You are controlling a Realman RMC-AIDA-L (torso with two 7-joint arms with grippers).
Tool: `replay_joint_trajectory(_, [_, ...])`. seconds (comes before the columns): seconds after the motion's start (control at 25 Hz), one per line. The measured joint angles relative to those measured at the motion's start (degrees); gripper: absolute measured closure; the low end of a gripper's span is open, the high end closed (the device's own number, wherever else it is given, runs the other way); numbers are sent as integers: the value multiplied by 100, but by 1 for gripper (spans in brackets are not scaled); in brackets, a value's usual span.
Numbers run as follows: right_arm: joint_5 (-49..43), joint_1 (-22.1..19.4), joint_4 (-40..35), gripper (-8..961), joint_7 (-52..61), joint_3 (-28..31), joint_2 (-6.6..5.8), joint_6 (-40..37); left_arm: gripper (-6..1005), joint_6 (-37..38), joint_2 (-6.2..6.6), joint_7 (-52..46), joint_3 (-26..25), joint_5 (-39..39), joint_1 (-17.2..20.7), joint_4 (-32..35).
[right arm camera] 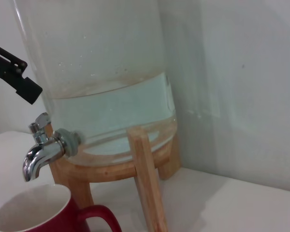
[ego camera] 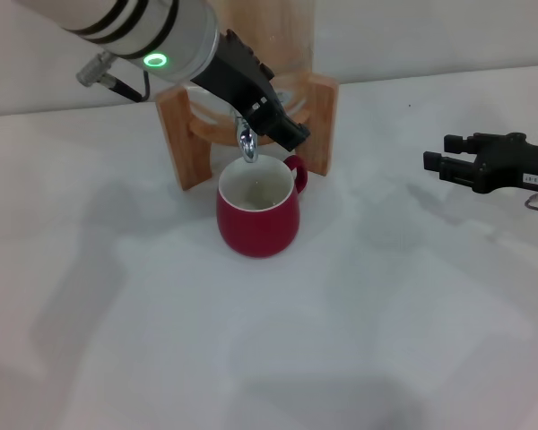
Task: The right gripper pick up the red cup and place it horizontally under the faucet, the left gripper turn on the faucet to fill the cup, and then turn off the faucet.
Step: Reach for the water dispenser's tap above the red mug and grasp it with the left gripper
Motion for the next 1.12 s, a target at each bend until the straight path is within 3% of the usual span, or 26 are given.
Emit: replay_joint_trajectory(1.12, [0, -62, 11, 471, 18, 0, 9, 1, 124, 87, 1, 116, -40, 11, -140, -329])
